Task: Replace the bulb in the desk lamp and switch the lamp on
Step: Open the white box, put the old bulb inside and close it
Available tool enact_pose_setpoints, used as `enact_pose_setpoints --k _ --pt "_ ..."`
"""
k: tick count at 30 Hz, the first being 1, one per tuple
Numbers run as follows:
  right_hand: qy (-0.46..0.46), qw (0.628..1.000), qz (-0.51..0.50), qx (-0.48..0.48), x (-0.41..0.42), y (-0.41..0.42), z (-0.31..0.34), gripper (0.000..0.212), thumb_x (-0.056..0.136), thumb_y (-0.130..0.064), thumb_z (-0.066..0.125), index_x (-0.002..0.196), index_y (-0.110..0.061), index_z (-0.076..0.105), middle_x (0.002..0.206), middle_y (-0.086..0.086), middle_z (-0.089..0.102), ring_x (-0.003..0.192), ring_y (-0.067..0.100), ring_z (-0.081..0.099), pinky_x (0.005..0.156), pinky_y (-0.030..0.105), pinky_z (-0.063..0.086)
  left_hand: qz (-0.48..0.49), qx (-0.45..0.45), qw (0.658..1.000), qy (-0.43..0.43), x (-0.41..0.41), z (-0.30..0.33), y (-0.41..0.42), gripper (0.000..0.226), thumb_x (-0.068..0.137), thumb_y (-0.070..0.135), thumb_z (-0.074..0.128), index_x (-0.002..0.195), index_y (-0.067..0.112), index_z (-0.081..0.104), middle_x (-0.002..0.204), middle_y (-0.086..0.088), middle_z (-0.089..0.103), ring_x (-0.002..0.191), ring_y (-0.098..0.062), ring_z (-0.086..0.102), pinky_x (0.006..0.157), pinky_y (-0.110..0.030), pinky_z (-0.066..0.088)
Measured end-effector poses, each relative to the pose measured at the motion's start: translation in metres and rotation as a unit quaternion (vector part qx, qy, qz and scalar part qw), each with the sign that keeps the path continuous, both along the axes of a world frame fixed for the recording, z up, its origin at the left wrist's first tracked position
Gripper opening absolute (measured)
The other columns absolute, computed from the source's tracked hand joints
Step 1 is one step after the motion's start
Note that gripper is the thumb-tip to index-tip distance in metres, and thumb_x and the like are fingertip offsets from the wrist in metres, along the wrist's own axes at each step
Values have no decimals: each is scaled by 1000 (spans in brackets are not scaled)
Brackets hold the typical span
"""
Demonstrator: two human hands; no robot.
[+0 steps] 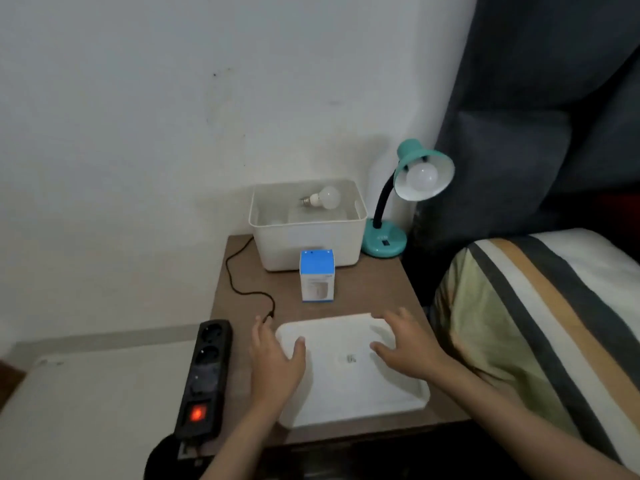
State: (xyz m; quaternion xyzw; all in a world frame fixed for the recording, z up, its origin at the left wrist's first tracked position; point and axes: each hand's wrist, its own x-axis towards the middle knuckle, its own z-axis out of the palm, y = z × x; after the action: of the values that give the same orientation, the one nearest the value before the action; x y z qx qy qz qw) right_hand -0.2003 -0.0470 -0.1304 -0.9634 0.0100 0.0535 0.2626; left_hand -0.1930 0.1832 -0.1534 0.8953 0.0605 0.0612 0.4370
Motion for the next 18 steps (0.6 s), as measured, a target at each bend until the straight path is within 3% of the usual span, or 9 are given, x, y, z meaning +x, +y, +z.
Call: enact_pose_setpoints --k 2,4,10,15,18 --pt "33 999 -27 -31 -20 -5 -16 58 82 -40 62 134 -26 41 135 6 39 127 24 41 100 32 38 -6 20 998 62 -23 -14 4 60 82 26 65 131 5 39 139 -16 33 130 -34 32 106 -40 30" --pt "73 994 -54 -65 -38 -8 -29 62 81 -46 58 137 -29 36 133 10 42 124 30 41 101 37 40 -12 30 993 111 -41 -23 6 59 80 28 66 128 4 42 130 -17 39 122 -36 40 101 -40 36" --pt "80 991 -80 -68 -61 0 -39 59 81 -50 57 135 -31 42 128 14 47 124 33 38 101 39 38 -31 70 988 137 -60 -28 1 62 78 35 66 129 9 42 128 -15 36 122 -35 33 103 -38 31" --pt "53 992 -117 -4 -65 4 -31 60 80 -50 61 135 -31 45 130 11 40 126 29 38 104 35 38 -18 35 998 55 -60 -10 0 55 77 39 70 120 10 52 129 -6 36 115 -23 46 93 -29 40" --pt "-4 993 -119 3 -60 1 -17 61 79 -50 62 134 -29 47 129 10 38 124 29 38 105 34 36 -13 35 999 -9 -49 7 8 52 77 35 70 119 7 56 135 -5 38 121 -20 44 93 -25 34"
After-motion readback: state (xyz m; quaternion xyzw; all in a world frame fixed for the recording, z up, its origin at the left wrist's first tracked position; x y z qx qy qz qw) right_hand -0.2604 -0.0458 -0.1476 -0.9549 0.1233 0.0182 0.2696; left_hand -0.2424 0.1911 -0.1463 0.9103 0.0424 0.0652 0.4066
